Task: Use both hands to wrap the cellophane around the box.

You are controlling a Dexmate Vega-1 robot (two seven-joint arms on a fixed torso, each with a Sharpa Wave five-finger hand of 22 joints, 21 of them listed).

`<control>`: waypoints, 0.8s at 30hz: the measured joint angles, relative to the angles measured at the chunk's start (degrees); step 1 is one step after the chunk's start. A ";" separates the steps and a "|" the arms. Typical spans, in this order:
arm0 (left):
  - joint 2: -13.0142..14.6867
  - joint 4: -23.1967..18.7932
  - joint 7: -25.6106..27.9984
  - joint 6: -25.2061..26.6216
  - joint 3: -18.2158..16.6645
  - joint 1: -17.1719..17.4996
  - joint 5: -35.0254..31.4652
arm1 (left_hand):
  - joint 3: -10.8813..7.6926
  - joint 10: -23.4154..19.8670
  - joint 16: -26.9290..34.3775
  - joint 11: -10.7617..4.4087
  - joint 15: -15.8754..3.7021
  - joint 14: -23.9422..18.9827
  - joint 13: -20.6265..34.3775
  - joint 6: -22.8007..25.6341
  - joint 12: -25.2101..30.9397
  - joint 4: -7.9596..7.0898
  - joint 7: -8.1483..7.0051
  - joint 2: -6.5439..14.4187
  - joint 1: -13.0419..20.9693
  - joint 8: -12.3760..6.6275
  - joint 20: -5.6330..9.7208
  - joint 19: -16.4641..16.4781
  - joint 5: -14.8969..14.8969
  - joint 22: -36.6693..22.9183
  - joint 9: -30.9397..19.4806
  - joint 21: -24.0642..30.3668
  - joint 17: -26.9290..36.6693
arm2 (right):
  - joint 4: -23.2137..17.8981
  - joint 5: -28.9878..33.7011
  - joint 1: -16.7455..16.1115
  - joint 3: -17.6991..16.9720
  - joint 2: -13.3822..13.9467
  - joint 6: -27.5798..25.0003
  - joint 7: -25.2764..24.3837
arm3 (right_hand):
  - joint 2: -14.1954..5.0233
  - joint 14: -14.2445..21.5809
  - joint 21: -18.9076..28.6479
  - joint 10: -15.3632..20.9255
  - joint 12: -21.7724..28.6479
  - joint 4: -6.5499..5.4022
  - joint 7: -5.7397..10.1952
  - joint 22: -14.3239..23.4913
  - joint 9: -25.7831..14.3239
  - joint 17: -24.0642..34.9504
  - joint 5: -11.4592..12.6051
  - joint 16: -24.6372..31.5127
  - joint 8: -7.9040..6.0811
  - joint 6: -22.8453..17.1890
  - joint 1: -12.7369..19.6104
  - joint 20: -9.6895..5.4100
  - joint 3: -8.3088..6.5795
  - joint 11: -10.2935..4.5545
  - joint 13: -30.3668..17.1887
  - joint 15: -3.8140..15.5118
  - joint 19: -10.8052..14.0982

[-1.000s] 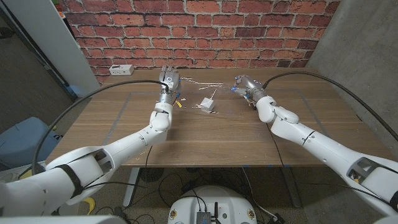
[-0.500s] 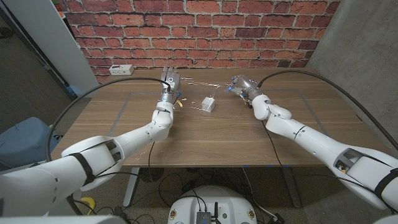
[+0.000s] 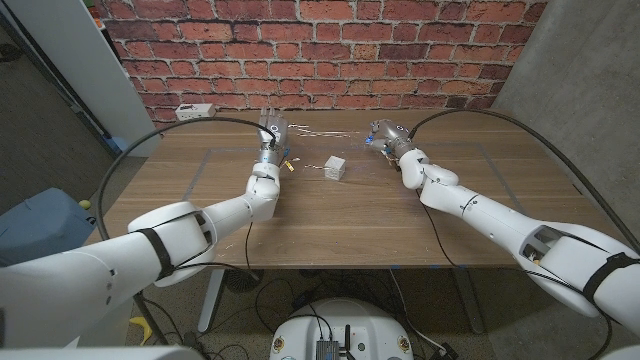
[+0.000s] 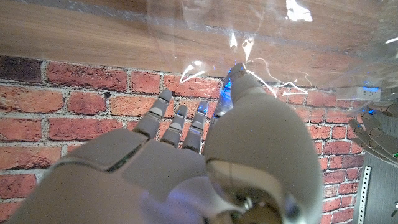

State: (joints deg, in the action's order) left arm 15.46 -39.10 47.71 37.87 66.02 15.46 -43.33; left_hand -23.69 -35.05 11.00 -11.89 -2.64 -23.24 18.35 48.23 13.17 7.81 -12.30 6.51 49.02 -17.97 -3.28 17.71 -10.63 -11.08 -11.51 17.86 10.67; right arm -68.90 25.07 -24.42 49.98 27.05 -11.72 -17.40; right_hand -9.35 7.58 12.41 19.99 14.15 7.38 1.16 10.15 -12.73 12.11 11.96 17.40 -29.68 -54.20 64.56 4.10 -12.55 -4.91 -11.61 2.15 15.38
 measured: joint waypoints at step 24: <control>13.82 -30.87 -10.15 3.37 -13.40 10.86 13.99 | 4.60 22.49 -0.35 6.48 2.24 11.69 -3.46 -38.83 -1.89 -8.22 0.21 1.41 -21.99 7.37 -8.50 -10.20 0.69 -0.26 0.86 -5.21 0.40 | 9.14 0.61 4.84 5.36 -3.58 -1.01 0.87 | 0.01 0.50 0.00 0.49 -0.40 0.22 -0.13 0.00 0.07 0.02 -0.05 0.00 -0.17 -0.56 0.00 0.00 -0.51 0.11 0.01 0.11 -0.01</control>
State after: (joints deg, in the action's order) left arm 29.29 -69.97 37.56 41.24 52.62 26.32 -29.33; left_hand -19.09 -12.56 10.65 -5.40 -0.40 -11.56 14.89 9.40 11.28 -0.42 -12.09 7.93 27.03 -10.60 -11.78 7.51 -9.94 -11.34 -10.65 12.65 11.08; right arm -59.76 25.68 -19.57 55.34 23.46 -12.73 -16.53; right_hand -9.34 8.09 12.41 20.48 13.75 7.59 1.03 10.16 -12.66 12.14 11.91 17.40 -29.85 -54.76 64.55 4.10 -13.06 -4.81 -11.60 2.25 15.37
